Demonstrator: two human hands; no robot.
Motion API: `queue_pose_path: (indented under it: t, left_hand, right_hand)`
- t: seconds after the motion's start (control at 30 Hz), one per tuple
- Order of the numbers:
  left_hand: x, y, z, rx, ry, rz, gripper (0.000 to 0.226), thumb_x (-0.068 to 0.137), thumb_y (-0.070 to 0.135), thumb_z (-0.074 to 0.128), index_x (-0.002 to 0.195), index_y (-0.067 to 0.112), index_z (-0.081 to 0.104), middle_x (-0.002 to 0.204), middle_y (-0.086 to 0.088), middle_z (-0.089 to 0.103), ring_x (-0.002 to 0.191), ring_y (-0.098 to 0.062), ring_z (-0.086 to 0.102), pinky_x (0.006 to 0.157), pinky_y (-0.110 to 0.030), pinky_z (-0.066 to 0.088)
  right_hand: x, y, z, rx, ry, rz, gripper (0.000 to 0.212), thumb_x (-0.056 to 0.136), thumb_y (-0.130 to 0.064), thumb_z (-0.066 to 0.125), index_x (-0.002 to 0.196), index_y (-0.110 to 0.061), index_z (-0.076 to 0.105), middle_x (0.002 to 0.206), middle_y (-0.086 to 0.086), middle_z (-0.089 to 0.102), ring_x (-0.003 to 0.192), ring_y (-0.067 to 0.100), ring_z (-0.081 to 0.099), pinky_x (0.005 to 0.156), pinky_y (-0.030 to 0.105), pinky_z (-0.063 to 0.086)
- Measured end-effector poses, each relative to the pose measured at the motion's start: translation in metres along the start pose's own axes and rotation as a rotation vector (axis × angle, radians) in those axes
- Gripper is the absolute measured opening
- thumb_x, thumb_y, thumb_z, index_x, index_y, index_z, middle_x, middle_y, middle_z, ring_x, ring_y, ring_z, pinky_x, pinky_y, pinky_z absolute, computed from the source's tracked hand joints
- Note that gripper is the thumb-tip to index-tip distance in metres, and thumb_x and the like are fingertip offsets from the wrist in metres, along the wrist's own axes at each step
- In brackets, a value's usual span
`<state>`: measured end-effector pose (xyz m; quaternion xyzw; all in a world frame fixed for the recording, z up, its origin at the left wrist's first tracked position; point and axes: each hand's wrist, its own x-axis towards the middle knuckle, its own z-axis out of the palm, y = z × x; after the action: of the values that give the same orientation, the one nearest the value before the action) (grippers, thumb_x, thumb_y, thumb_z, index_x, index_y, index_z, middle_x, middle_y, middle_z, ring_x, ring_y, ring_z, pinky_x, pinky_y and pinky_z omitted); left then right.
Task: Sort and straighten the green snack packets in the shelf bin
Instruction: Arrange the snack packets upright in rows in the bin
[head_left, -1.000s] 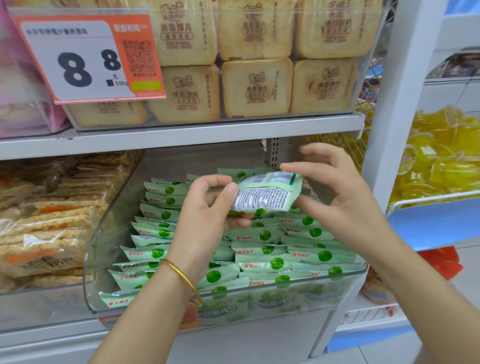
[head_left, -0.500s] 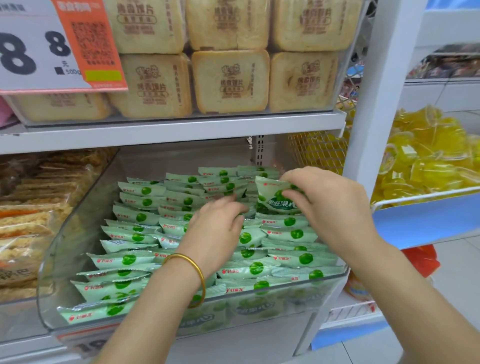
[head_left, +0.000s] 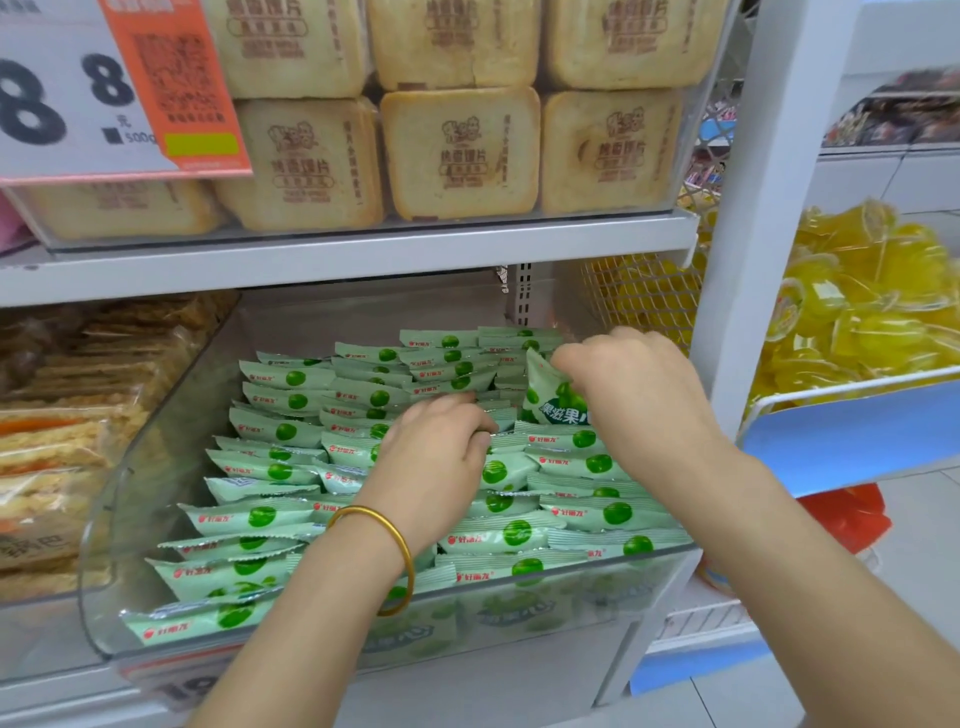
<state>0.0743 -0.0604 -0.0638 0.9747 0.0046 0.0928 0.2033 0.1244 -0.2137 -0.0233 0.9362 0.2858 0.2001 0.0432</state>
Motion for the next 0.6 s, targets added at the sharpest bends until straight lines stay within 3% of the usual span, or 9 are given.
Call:
queue_pose_path:
  t: [0.07, 0.13, 0.2, 0.27, 0.33, 0.43, 0.53, 0.6]
  left_hand:
    - [0.001, 0.0, 0.0, 0.004, 0.003, -0.007, 0.031, 0.1, 0.02, 0.037, 0.124, 0.02, 0.057, 0.138, 0.002, 0.047, 0.131, -0.017, 0.032, 0.106, -0.025, 0.022]
    - [0.0, 0.001, 0.001, -0.006, 0.004, -0.012, 0.031, 0.1, 0.019, 0.037, 0.123, 0.02, 0.058, 0.137, 0.002, 0.047, 0.131, -0.017, 0.032, 0.105, -0.024, 0.022]
    - [0.001, 0.0, 0.001, -0.023, 0.003, -0.016, 0.029, 0.099, 0.019, 0.038, 0.121, 0.019, 0.058, 0.136, 0.002, 0.048, 0.13, -0.017, 0.032, 0.105, -0.025, 0.022]
    - [0.001, -0.001, 0.001, -0.044, 0.01, -0.027, 0.028, 0.099, 0.019, 0.04, 0.121, 0.019, 0.058, 0.134, 0.002, 0.049, 0.129, -0.017, 0.033, 0.104, -0.025, 0.024]
    - [0.002, -0.001, 0.001, -0.063, 0.024, -0.041, 0.028, 0.099, 0.019, 0.04, 0.122, 0.019, 0.056, 0.133, 0.002, 0.049, 0.128, -0.017, 0.033, 0.103, -0.026, 0.025]
    - [0.003, 0.0, 0.001, -0.079, 0.052, -0.034, 0.028, 0.098, 0.019, 0.041, 0.122, 0.019, 0.056, 0.131, 0.002, 0.05, 0.125, -0.017, 0.035, 0.103, -0.026, 0.026]
    - [0.003, 0.0, 0.002, -0.073, 0.058, -0.028, 0.03, 0.098, 0.019, 0.041, 0.125, 0.02, 0.054, 0.135, 0.003, 0.047, 0.128, -0.016, 0.033, 0.106, -0.027, 0.025]
    - [0.004, 0.0, 0.003, -0.059, 0.062, -0.017, 0.032, 0.098, 0.019, 0.041, 0.129, 0.02, 0.052, 0.138, 0.003, 0.046, 0.13, -0.016, 0.032, 0.109, -0.028, 0.023]
  right_hand:
    - [0.002, -0.007, -0.001, 0.005, -0.077, -0.03, 0.045, 0.061, 0.015, 0.046, 0.062, -0.02, 0.019, 0.064, -0.006, 0.028, 0.077, 0.022, 0.031, 0.07, 0.031, 0.022]
    - [0.003, -0.01, 0.006, 0.025, -0.123, -0.021, 0.038, 0.072, 0.014, 0.049, 0.066, -0.018, 0.03, 0.066, -0.003, 0.032, 0.078, 0.023, 0.038, 0.07, 0.031, 0.027]
    - [0.004, -0.007, 0.011, 0.11, -0.106, 0.055, 0.025, 0.08, 0.01, 0.052, 0.088, -0.014, 0.047, 0.075, 0.0, 0.047, 0.085, 0.027, 0.053, 0.064, 0.032, 0.037]
    - [0.001, 0.002, 0.011, 0.215, -0.039, 0.076, 0.045, 0.083, 0.008, 0.052, 0.12, -0.018, 0.05, 0.103, 0.004, 0.059, 0.1, 0.028, 0.057, 0.07, 0.036, 0.049]
    - [-0.003, 0.006, 0.01, 0.35, -0.055, 0.033, 0.058, 0.087, 0.005, 0.05, 0.135, -0.026, 0.042, 0.123, 0.003, 0.057, 0.112, 0.026, 0.054, 0.084, 0.041, 0.05]
    - [-0.011, 0.002, 0.016, 0.405, -0.206, -0.071, 0.036, 0.099, -0.024, 0.039, 0.135, -0.023, 0.043, 0.129, 0.002, 0.052, 0.121, 0.024, 0.047, 0.095, 0.044, 0.044]
    - [-0.015, -0.004, 0.028, 0.399, -0.432, -0.056, 0.047, 0.1, -0.042, 0.026, 0.134, -0.014, 0.043, 0.133, 0.007, 0.049, 0.125, 0.026, 0.043, 0.101, 0.043, 0.038]
    - [-0.015, -0.006, 0.031, 0.434, -0.422, -0.041, 0.048, 0.1, -0.041, 0.026, 0.134, -0.013, 0.044, 0.132, 0.009, 0.049, 0.124, 0.028, 0.044, 0.103, 0.043, 0.037]
